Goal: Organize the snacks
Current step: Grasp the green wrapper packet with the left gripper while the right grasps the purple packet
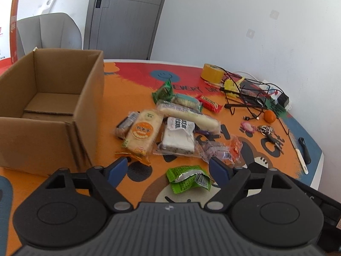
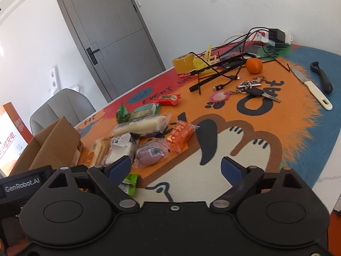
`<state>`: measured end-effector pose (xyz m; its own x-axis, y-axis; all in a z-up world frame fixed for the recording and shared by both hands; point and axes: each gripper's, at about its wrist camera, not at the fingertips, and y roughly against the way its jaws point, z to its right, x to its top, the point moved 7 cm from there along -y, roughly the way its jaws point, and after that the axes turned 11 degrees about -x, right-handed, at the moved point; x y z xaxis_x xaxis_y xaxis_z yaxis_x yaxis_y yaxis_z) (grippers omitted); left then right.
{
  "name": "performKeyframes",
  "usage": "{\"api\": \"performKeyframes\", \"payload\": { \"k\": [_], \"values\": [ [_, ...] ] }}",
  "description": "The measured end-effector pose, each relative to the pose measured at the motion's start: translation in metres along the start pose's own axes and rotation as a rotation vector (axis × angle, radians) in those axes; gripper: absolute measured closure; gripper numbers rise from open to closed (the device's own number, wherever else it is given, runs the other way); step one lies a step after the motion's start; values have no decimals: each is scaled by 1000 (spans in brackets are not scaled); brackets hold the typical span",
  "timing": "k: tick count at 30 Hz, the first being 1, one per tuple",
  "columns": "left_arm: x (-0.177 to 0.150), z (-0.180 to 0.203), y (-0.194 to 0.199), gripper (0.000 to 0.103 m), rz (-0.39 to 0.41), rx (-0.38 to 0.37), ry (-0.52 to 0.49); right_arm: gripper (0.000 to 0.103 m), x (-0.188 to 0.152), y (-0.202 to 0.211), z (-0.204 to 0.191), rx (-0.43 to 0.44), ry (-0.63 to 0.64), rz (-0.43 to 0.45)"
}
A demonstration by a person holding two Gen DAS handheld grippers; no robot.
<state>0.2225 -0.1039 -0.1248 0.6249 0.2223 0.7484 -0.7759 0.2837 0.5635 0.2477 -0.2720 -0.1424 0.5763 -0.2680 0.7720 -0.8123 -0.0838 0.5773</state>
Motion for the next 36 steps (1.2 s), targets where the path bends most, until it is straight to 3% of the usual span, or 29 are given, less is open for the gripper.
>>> {"api": "performKeyframes", "payload": {
  "k": [12, 15, 16, 19, 36],
  "values": [
    [-15, 10, -37, 21, -76, 3, -8, 18, -2, -10, 15, 1, -27, -19],
    [-18, 9, -42, 39, -84, -6, -5, 18, -2, -13, 14, 4, -27, -24],
    [-18, 9, -42, 52, -74, 1, -16, 18, -2, -14, 13, 6, -26, -25],
    [-17, 7, -41, 61, -71, -16, -7, 19, -3, -16, 10, 12, -23, -29],
    [8, -11, -19, 65, 11, -12, 15, 26, -1, -41, -27, 44, 1, -66]
  ]
}}
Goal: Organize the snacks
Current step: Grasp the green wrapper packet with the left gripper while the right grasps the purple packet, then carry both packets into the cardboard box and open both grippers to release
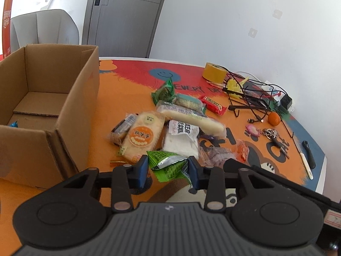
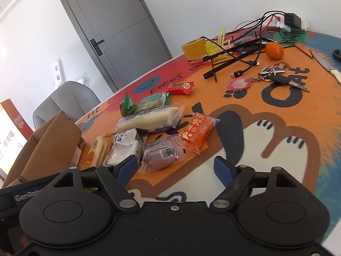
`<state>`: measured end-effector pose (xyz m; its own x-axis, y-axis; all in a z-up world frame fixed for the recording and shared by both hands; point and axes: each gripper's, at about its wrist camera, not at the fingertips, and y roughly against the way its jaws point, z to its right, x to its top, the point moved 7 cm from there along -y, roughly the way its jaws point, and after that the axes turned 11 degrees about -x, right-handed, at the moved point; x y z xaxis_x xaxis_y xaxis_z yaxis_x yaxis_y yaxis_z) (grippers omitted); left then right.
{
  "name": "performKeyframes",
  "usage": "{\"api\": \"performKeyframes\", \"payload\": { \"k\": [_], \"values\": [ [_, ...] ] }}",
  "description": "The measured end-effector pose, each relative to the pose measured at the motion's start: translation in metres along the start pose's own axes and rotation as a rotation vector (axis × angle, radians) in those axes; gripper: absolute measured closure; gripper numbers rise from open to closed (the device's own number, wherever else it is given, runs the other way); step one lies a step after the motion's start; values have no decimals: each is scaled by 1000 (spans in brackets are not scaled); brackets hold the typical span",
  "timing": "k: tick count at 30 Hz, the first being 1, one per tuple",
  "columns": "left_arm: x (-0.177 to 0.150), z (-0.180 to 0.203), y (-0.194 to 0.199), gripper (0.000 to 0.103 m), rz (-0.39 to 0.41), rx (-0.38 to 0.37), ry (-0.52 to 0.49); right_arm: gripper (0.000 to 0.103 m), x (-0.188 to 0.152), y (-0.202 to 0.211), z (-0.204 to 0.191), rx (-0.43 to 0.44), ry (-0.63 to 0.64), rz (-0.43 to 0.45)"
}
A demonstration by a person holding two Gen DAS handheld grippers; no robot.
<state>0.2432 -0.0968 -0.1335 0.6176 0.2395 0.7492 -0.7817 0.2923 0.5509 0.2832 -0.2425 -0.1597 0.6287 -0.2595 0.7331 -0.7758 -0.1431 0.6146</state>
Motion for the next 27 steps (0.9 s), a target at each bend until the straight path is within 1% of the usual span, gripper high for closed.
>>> {"api": "performKeyframes", "payload": {
  "k": [5, 11, 12, 13, 14, 15, 18, 23, 27],
  "values": [
    [10, -3, 8, 65, 30, -15, 6, 27, 4, -10, -12, 8, 7, -9],
    [17, -9, 9, 65, 53, 2, 17, 27, 6, -18, -22, -7, 27, -1],
    [17, -9, 9, 65, 53, 2, 18, 34, 6, -20, -24, -13, 40, 2],
    [17, -10, 8, 65, 54, 6, 18, 52, 5, -20, -25, -22, 53, 10],
    [17, -10, 7, 65, 53, 7, 17, 56, 4, -20, -24, -41, 67, 15],
    [17, -10, 7, 65, 50, 6, 18, 63, 5, -20, -23, -41, 74, 18],
    [17, -10, 9, 65, 52, 3, 19, 65, 3, -16, -16, 8, 41, -5],
    [17, -4, 18, 65, 70, -2, 9, 66, -3, -2, -6, 19, 10, 2],
    [18, 1, 31, 65, 93, -9, -3, 67, -3, 10, -4, 35, 2, 25]
  ]
}}
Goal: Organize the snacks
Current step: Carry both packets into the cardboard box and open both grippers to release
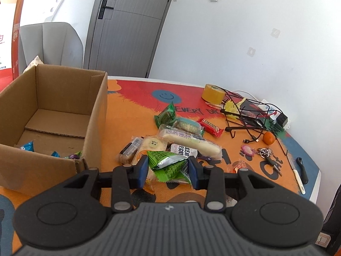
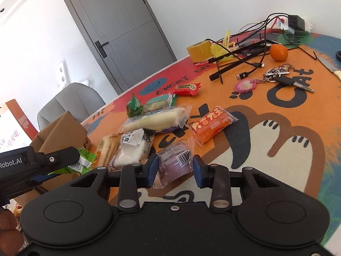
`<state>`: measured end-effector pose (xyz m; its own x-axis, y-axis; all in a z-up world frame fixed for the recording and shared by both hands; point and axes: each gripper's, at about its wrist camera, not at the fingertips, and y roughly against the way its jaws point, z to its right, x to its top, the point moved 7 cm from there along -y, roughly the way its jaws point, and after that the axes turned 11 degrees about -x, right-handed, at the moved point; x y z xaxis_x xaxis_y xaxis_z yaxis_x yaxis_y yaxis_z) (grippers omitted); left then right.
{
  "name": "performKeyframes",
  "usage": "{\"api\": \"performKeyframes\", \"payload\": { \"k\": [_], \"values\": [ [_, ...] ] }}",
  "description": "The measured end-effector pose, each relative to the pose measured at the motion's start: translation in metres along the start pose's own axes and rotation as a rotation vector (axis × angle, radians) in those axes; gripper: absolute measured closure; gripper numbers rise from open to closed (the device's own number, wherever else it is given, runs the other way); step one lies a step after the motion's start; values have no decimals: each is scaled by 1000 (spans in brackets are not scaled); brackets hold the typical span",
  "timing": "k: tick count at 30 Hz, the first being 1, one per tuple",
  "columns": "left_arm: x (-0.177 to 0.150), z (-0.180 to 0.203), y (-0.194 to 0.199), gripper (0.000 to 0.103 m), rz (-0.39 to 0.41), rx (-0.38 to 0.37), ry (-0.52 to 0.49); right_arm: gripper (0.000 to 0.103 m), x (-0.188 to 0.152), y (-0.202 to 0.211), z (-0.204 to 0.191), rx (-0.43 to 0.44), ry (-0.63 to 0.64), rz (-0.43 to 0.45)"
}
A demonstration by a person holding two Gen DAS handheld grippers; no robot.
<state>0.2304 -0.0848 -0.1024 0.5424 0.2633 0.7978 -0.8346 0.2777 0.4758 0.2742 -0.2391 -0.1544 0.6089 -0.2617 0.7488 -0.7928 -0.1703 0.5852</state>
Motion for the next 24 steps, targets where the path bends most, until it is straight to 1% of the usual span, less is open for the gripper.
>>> {"api": "performKeyframes", "payload": {
  "k": [5, 12, 24],
  "values": [
    [6, 2, 15, 65, 30, -3, -4, 68, 7, 15, -8, 31, 6, 38],
    [20, -2, 38, 65, 83, 2, 0, 69, 17, 34, -29, 76, 25, 88],
    [40, -21, 72, 65, 166, 41, 18, 70, 30, 59, -73, 158, 61, 148]
  ]
}}
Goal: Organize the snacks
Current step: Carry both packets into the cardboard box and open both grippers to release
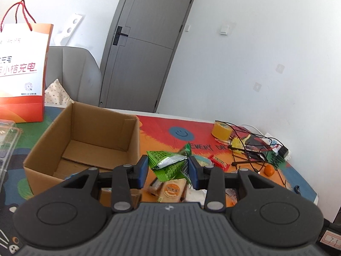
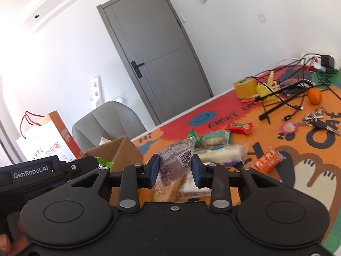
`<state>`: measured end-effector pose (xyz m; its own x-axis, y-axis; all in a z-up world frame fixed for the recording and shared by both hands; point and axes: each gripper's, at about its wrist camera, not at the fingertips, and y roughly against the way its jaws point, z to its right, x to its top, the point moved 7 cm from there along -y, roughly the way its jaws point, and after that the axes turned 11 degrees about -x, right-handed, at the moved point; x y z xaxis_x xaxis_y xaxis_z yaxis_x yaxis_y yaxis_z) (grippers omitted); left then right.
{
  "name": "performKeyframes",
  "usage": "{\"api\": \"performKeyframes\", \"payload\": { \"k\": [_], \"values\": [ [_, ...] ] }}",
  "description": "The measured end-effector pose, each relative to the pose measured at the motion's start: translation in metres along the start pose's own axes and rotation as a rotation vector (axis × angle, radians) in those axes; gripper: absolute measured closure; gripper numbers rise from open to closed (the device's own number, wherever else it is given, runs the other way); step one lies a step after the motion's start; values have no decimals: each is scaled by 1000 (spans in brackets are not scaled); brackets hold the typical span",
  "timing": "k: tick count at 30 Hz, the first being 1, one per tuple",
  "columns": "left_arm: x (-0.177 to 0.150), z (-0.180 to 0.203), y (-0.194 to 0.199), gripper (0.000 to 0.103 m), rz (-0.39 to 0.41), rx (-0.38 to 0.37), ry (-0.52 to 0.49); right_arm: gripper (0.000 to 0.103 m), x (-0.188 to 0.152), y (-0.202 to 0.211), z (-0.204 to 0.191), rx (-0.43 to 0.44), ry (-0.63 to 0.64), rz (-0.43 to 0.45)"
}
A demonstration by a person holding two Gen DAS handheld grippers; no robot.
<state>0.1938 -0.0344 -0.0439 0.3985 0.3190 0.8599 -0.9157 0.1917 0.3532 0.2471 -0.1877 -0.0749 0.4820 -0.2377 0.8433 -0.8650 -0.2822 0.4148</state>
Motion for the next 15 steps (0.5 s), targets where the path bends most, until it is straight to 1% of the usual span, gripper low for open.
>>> {"api": "performKeyframes", "payload": {
  "k": [7, 15],
  "values": [
    [11, -21, 13, 65, 31, 29, 23, 70, 6, -1, -24, 32, 15, 10],
    [19, -55, 19, 65, 46, 76, 64, 70, 3, -8, -53, 77, 36, 0]
  ]
}}
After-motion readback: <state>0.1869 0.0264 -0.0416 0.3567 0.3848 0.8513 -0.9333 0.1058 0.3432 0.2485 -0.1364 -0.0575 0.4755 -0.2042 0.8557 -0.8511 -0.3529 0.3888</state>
